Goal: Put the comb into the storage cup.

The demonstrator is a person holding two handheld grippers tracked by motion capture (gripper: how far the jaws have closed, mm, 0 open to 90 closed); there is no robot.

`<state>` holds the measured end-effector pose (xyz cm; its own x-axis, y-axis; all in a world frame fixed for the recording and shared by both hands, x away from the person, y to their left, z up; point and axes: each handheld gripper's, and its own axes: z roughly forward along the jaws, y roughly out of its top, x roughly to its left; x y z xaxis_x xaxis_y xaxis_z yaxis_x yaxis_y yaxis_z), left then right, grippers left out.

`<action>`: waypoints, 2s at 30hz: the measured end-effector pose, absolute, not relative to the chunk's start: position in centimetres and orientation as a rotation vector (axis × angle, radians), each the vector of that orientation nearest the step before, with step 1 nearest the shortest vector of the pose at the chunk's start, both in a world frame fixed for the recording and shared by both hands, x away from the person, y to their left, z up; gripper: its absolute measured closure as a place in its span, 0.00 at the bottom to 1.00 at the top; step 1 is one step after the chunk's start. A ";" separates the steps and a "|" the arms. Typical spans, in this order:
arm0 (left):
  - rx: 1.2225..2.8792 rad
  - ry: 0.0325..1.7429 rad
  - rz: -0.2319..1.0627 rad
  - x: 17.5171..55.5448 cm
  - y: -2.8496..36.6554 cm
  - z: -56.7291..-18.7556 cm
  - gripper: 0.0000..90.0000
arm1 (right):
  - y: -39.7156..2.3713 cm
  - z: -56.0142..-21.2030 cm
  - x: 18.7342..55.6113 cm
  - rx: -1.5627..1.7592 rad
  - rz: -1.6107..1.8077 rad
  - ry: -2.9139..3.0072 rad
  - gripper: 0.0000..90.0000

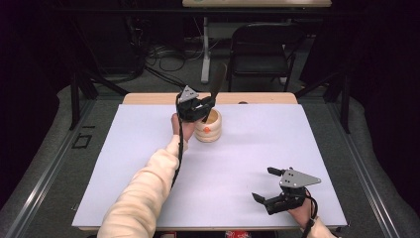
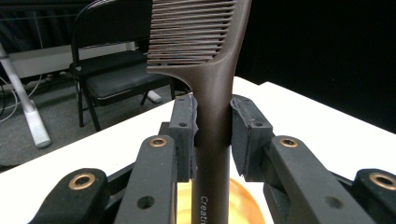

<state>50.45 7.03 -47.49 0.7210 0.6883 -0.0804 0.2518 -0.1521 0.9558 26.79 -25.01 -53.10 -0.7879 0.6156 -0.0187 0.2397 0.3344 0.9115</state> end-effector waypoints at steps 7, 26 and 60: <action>1.734 0.756 0.437 50.5 7.3 -47.9 0.80 | -25.0 -53.1 26.8 0.761 1.441 2.243 0.00; 1.783 0.736 0.445 50.4 7.3 -48.6 0.80 | -25.0 -53.1 26.8 0.755 1.440 2.237 0.00; 1.859 0.691 0.481 50.3 6.9 -48.7 0.80 | -25.1 -53.0 26.8 0.756 1.440 2.237 0.00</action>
